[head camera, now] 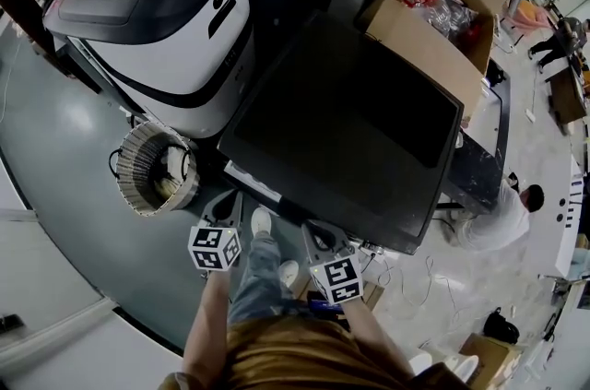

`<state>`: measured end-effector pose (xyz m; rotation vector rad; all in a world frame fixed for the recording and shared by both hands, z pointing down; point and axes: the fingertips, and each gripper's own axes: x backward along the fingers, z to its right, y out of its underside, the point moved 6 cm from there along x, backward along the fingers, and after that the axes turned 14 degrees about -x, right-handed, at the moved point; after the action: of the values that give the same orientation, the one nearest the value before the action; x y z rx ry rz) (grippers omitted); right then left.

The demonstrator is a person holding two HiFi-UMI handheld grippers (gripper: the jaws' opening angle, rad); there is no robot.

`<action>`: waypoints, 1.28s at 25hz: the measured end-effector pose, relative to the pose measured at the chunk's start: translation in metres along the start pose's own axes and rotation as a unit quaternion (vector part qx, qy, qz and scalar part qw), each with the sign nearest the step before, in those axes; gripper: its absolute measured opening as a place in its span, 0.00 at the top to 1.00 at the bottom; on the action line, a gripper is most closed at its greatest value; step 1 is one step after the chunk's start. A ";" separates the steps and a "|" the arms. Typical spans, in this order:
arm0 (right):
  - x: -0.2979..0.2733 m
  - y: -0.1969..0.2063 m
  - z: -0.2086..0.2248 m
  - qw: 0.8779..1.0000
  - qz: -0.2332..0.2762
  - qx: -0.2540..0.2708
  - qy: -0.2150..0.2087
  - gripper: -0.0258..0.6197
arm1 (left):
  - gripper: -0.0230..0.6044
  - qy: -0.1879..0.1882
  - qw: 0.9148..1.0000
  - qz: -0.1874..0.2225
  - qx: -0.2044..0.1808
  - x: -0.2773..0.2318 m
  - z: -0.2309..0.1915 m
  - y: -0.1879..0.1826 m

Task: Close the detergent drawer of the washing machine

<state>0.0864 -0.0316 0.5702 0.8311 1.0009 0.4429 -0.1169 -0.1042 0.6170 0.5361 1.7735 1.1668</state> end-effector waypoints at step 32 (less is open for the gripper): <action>-0.002 -0.004 0.003 1.000 0.004 0.007 0.001 0.94 | 0.93 0.000 1.000 0.010 -0.002 -0.030 0.001 -0.014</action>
<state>0.0883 -0.0367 0.5686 0.8475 1.0043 0.4439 -0.1000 -0.1328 0.6180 0.5521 1.7690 1.1846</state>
